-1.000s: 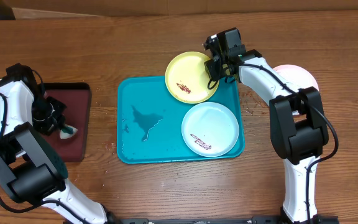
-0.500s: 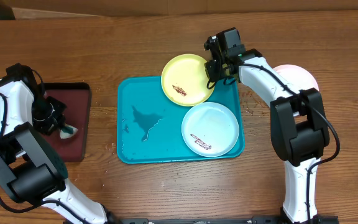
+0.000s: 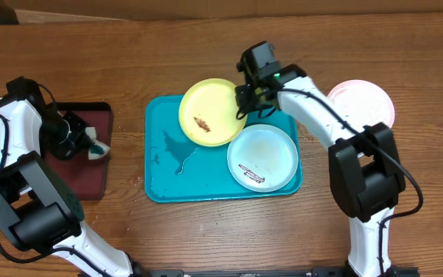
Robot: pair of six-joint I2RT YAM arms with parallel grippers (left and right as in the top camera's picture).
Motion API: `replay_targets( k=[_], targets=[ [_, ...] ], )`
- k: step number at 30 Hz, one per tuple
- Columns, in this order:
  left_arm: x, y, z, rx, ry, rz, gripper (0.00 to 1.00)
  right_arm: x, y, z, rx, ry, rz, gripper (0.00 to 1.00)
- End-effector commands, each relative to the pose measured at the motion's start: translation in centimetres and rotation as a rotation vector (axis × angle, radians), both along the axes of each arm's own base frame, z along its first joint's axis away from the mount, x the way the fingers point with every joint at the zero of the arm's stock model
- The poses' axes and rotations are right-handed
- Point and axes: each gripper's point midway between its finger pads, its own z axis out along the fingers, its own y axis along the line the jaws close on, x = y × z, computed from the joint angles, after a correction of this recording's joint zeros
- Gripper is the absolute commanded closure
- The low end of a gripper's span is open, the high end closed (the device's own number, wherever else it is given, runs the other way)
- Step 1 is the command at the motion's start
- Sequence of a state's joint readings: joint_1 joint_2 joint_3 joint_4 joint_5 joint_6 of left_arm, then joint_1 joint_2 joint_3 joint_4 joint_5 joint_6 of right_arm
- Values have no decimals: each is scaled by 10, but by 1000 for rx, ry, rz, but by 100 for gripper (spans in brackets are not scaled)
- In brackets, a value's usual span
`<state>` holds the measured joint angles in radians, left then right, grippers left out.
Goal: Clean dirty plates on tray and stack at the side
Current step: 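Drag the yellow plate toward the tray center with the right gripper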
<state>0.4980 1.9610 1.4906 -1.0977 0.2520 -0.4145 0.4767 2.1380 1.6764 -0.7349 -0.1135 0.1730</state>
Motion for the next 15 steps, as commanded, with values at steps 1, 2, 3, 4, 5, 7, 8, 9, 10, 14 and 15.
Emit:
replay_targets(
  k=[1, 2, 3, 4, 5, 7, 8, 9, 10, 14, 15],
  targets=[
    [10, -18, 12, -89, -94, -72, 96, -11, 28, 22, 97, 20, -63, 96],
    [11, -21, 13, -101, -104, -81, 96, -15, 33, 22, 102, 31, -70, 96],
    [12, -22, 14, -109, -111, -86, 96, -20, 38, 21, 107, 44, -80, 96],
    [14, -25, 15, -120, -122, -97, 96, -25, 42, 20, 109, 59, -90, 96],
    [17, -28, 16, -133, -140, -112, 96, -30, 45, 19, 109, 77, -104, 96],
    [25, -36, 21, -160, -192, -154, 96, -43, 50, 13, 109, 129, -160, 96],
    [29, -41, 24, -179, -224, -181, 96, -50, 50, 8, 100, 159, -210, 96],
    [32, -44, 26, -191, -246, -199, 96, -53, 49, 5, 93, 169, -235, 96],
    [36, -50, 30, -208, -278, -228, 96, -58, 48, 0, 82, 186, -276, 96],
    [43, -66, 49, -242, -375, -318, 96, -76, 47, -18, 60, 242, -358, 96],
    [43, -68, 54, -235, -386, -328, 96, -80, 47, -23, 56, 253, -366, 96]
  ],
)
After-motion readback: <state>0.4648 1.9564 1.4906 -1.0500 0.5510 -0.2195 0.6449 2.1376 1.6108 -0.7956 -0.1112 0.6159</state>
